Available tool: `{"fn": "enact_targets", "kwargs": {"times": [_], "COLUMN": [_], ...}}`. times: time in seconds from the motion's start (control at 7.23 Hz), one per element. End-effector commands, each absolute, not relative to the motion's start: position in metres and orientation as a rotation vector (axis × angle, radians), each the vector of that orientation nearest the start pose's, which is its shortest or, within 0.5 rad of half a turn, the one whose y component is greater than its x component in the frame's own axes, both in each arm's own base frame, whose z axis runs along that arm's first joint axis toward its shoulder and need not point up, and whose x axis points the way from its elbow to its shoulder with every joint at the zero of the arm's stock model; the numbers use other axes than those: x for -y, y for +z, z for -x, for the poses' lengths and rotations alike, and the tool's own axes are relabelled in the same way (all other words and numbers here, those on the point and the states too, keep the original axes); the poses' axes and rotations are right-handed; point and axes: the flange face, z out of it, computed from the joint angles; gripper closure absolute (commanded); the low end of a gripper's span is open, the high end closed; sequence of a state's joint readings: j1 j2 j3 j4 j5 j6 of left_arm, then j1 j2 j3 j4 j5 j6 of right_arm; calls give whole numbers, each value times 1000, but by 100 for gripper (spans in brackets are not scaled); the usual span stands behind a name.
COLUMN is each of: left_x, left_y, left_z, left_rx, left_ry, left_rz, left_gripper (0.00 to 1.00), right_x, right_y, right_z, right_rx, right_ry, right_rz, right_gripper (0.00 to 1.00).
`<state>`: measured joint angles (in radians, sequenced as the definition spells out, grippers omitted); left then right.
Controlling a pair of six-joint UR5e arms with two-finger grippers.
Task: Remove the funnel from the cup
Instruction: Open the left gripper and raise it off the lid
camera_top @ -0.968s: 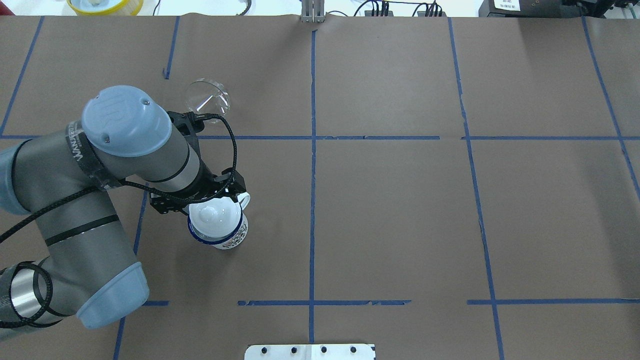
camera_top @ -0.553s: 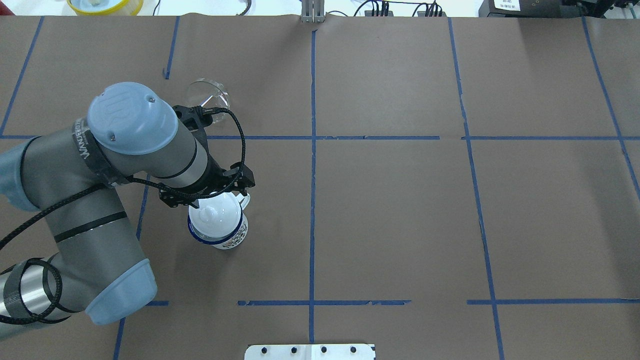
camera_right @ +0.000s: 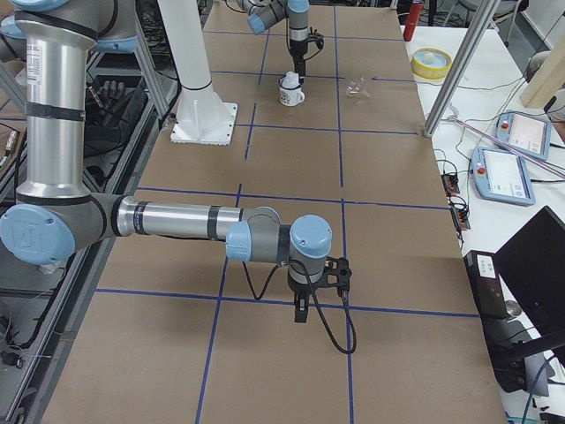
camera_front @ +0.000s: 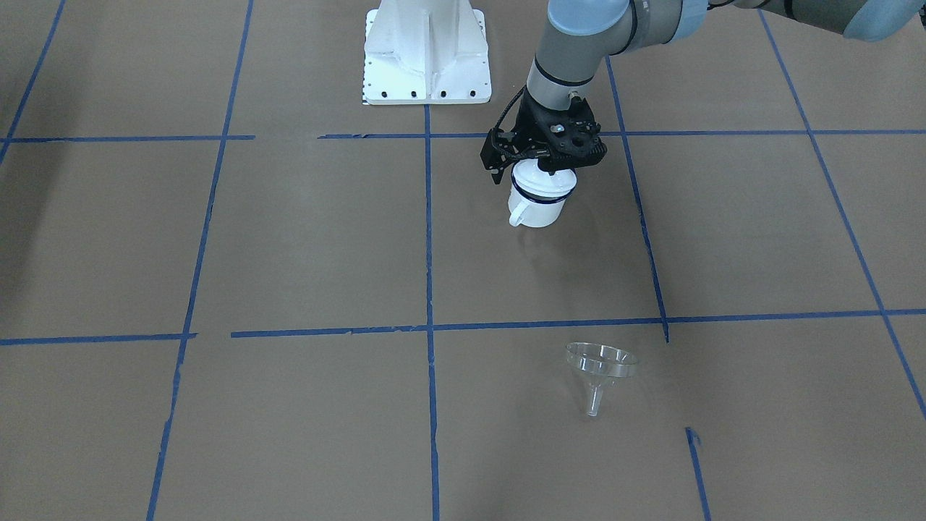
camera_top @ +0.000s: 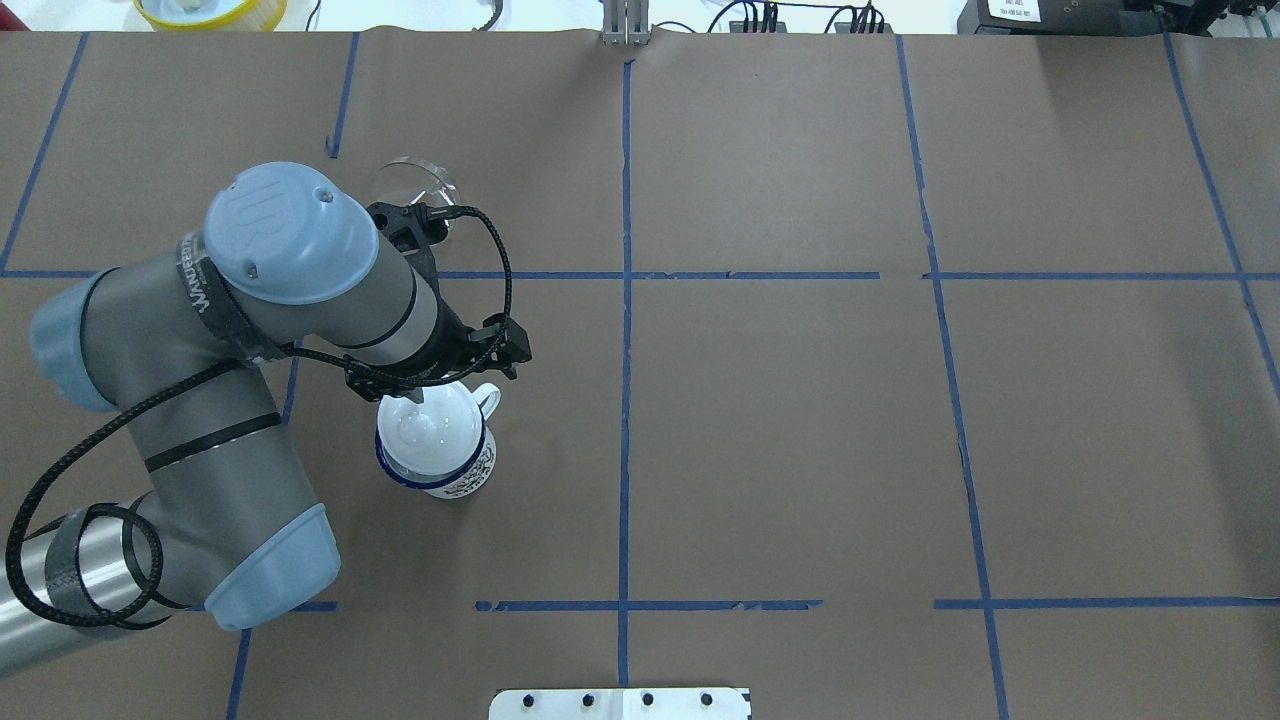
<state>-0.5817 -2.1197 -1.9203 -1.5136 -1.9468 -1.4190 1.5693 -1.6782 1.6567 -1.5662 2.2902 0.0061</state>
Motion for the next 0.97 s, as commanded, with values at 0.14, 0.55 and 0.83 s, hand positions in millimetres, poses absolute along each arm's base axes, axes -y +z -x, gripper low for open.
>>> {"fn": "enact_targets", "kwargs": {"times": [0.14, 0.55, 0.83], "left_x": [419, 420, 419], "left_y": [218, 220, 217], "left_z": [-459, -462, -460], "left_rx": [-899, -896, -903], "left_ry": [-245, -245, -244], "left_rz": [33, 35, 30], "left_gripper": [0, 0, 0], "right_x": [445, 445, 445], "right_y": [670, 670, 670], "right_z": [-67, -67, -67], "right_rx": [719, 719, 719], "right_ry": [10, 10, 10], "right_rz": [19, 19, 19], "right_gripper": [0, 0, 0]}}
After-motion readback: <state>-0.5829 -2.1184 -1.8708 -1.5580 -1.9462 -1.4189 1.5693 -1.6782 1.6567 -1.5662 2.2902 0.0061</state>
